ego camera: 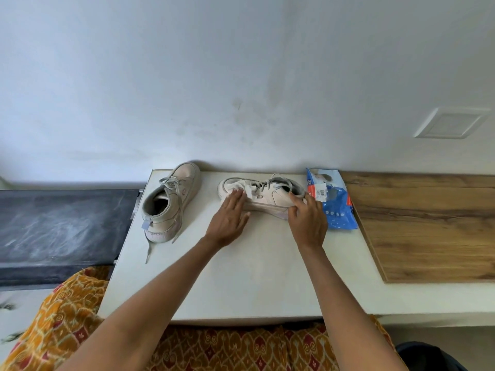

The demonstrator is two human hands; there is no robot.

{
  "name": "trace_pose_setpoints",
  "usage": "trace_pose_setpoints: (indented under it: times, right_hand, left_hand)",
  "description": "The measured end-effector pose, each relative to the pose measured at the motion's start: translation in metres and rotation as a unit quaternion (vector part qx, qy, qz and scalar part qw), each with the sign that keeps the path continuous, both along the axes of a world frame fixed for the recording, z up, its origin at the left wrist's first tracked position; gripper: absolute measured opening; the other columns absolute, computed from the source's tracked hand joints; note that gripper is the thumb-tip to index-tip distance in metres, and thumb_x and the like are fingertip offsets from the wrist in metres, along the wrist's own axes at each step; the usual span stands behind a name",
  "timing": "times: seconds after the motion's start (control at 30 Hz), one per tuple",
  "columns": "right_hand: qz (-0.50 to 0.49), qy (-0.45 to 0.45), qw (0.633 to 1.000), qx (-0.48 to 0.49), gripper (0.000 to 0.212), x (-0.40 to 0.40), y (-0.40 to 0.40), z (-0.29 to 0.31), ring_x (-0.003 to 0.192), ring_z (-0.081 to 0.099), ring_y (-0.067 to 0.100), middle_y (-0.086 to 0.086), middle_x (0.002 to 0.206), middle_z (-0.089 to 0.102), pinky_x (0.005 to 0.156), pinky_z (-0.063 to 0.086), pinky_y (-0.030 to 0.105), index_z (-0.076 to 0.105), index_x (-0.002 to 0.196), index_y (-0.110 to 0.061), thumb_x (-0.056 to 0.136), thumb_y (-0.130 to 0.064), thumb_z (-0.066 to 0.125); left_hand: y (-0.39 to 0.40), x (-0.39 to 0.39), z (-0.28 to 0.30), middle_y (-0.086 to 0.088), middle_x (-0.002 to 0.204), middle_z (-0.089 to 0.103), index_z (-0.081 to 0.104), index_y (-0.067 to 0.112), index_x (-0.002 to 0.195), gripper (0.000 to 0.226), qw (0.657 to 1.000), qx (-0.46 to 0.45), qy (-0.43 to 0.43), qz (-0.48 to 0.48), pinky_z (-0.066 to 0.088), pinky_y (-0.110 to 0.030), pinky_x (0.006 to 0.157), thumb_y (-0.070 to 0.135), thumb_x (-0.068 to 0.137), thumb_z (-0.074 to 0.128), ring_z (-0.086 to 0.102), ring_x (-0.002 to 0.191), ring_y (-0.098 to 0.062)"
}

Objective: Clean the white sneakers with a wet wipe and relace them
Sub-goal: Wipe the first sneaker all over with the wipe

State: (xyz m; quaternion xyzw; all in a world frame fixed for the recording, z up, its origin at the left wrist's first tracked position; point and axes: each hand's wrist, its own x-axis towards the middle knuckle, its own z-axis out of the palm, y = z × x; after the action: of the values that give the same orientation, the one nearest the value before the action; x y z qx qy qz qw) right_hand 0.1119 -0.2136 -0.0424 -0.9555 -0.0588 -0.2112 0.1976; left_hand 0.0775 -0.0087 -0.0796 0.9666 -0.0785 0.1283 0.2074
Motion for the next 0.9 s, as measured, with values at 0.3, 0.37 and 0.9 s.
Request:
trace_pose_setpoints:
  times: [0.3, 0.37, 0.9]
  right_hand:
    - [0.007, -0.011, 1.0, -0.003, 0.034, -0.003, 0.002, 0.002, 0.091, 0.06, 0.031, 0.016, 0.108, 0.065, 0.055, 0.053, 0.035, 0.067, 0.115, -0.02, 0.084, -0.01, 0.059]
    - [0.011, -0.02, 1.0, -0.007, 0.034, -0.003, 0.0, 0.002, 0.086, 0.06, 0.031, 0.015, 0.104, 0.066, 0.053, 0.052, 0.035, 0.068, 0.113, -0.02, 0.082, -0.009, 0.061]
    - [0.015, -0.006, 0.996, 0.091, 0.033, -0.007, 0.007, 0.005, 0.092, 0.058, 0.029, 0.015, 0.1, 0.062, 0.059, 0.046, 0.03, 0.068, 0.114, -0.013, 0.085, -0.005, 0.055]
  left_hand:
    - [0.009, 0.043, 0.012, -0.009, 0.158, 0.007, 0.013, 0.006, 0.149, 0.062, 0.983, -0.038, 0.104, 0.147, 0.002, -0.033, 0.118, 0.044, 0.101, 0.019, 0.003, 0.146, -0.02]
    - [0.009, 0.052, 0.016, -0.015, 0.156, 0.016, 0.021, 0.003, 0.147, 0.057, 0.962, -0.135, 0.113, 0.21, 0.009, -0.037, 0.117, 0.038, 0.101, 0.022, 0.011, 0.144, -0.025]
    - [-0.028, 0.026, 0.01, -0.015, 0.104, 0.05, 0.053, 0.0, 0.098, 0.023, 0.794, -0.512, -0.024, 0.327, 0.032, -0.03, 0.086, 0.013, 0.098, 0.034, 0.045, 0.098, -0.025]
